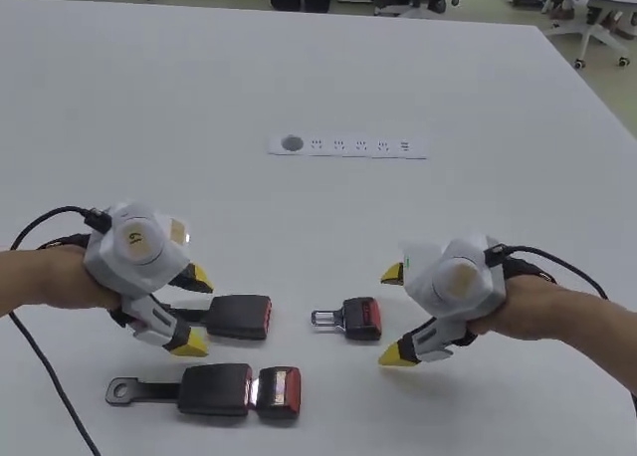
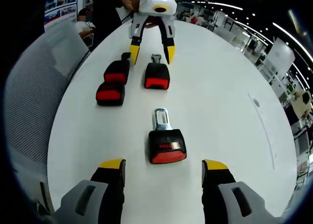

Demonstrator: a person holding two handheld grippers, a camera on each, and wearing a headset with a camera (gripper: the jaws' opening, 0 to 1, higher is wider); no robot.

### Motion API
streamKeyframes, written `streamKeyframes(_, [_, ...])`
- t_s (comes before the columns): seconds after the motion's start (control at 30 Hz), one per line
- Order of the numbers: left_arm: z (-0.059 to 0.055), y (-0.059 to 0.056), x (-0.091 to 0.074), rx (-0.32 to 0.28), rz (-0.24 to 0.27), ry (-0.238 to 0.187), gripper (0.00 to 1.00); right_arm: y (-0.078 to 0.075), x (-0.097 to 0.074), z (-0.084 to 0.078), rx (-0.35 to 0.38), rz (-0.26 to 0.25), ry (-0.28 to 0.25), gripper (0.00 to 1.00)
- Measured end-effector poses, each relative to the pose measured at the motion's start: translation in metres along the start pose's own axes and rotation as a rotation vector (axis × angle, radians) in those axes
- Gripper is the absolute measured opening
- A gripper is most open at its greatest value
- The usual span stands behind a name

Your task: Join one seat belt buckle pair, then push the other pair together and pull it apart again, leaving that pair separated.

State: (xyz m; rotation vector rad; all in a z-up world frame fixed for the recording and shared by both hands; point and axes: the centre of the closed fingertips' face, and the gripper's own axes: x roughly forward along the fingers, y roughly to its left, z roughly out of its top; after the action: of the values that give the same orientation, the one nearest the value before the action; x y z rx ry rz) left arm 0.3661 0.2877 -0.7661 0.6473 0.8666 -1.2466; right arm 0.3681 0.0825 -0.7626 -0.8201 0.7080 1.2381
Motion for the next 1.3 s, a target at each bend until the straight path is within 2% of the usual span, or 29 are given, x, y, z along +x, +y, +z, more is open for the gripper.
streamKeyframes(0.07, [-0.003,0.000,-0.003,-0.021,0.012,-0.014,0.55,0.003,-0.003,0.000,0.006,-0.003,-0.004,0.63])
streamKeyframes(0.23, [-0.009,-0.006,-0.015,-0.094,0.049,-0.084,0.58,0.008,-0.007,-0.003,0.044,-0.020,-0.024,0.66])
streamKeyframes(0.5, [-0.013,-0.010,-0.031,-0.169,0.119,-0.184,0.60,0.016,-0.011,-0.005,0.100,-0.056,-0.060,0.67])
streamKeyframes(0.6, [-0.017,-0.013,-0.038,-0.182,0.142,-0.205,0.62,0.023,-0.016,-0.002,0.120,-0.068,-0.073,0.68])
streamKeyframes(0.8, [-0.024,-0.023,-0.050,-0.243,0.185,-0.285,0.66,0.032,-0.020,-0.002,0.179,-0.095,-0.101,0.70])
streamKeyframes(0.87, [-0.023,-0.032,-0.051,-0.261,0.198,-0.303,0.68,0.037,-0.020,-0.002,0.215,-0.105,-0.122,0.72])
streamKeyframes(0.93, [-0.030,-0.034,-0.054,-0.276,0.214,-0.322,0.70,0.040,-0.022,-0.002,0.231,-0.120,-0.128,0.74])
streamKeyframes(1.03, [-0.032,-0.042,-0.056,-0.305,0.233,-0.349,0.73,0.044,-0.023,0.000,0.266,-0.148,-0.165,0.77])
streamKeyframes(1.13, [-0.034,-0.045,-0.058,-0.331,0.268,-0.384,0.78,0.048,-0.027,0.005,0.297,-0.173,-0.205,0.81])
streamKeyframes(1.2, [-0.034,-0.048,-0.059,-0.342,0.291,-0.395,0.83,0.053,-0.028,0.009,0.315,-0.182,-0.233,0.83])
streamKeyframes(1.3, [-0.037,-0.052,-0.060,-0.338,0.309,-0.398,0.84,0.060,-0.029,0.013,0.344,-0.193,-0.260,0.88])
